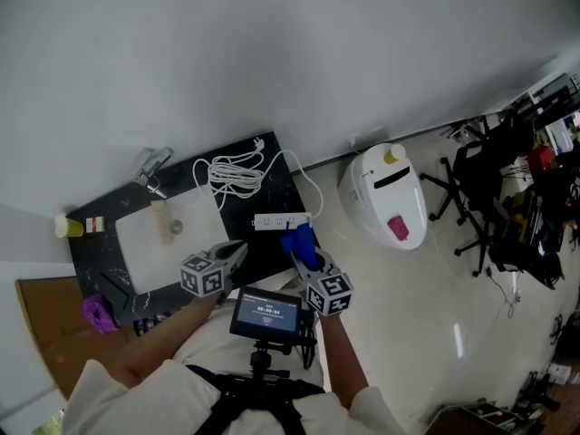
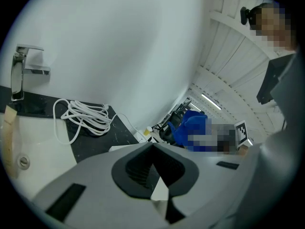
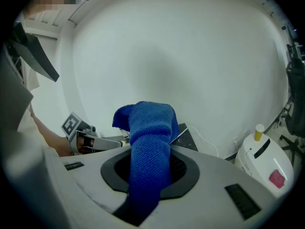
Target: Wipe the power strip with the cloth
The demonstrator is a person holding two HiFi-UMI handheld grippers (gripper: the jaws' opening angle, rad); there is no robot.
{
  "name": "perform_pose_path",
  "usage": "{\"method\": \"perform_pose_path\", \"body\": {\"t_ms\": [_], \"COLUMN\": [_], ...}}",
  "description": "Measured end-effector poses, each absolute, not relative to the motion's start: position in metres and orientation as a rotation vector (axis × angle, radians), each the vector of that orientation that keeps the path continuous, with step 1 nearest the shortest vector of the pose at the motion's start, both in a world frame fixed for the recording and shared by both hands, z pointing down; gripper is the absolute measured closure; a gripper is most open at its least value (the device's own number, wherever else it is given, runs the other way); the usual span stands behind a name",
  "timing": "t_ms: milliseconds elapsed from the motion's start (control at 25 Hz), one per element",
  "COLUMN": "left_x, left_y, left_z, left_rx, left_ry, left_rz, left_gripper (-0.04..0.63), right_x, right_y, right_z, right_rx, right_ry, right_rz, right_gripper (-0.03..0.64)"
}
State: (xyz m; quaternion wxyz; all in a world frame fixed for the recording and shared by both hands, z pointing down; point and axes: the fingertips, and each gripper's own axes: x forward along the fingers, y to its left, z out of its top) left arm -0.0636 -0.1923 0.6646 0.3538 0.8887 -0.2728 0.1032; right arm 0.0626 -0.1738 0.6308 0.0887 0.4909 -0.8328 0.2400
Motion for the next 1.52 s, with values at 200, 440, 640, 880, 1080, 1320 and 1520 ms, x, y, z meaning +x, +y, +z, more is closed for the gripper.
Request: {"method": "perform_pose_path", "body": {"t_ms": [200,440,640,880,1080,1320,1520], "left_x": [-0.061,-0.058,-0.054,-0.054,-0.06,-0.072,-0.079], "left_y": [-0.217,-0.242,-0.252,-0.257,-0.257,-0.259,-0.262], "left_z": [0.665,0.667,0.678,0.685,0.688,0.69,0.692], "left_rx": [2.269,2.245,2.234,2.234,2.232,2.223,2.217], "left_ry": [-0.786,-0.846,-0.845,-0.842,-0.848,-0.873,-0.886], "left_rz": [0.272,0.272,0.296,0.321,0.339,0.342,0.345], "left_gripper": [0.591,0.591,0.591,0.591,0.591,0.591,0.591], "right_x": [0.059,0.044,0.026,0.009,-0.004,-0.017,-0.023], "right_y": [-0.207,-0.244,-0.268,-0.282,-0.291,-0.299,-0.3], "right_z": [0.65,0.68,0.707,0.745,0.768,0.794,0.813], "right_rx": [1.364,1.235,1.168,1.098,1.039,0.989,0.954], "right_ry": [-2.477,-2.452,-2.422,-2.373,-2.341,-2.296,-2.257], "right_rz": [0.761,0.756,0.776,0.835,0.843,0.852,0.873], "right_gripper": [0.528,0.528,0.528,0.529,0.529,0.528,0.529]}}
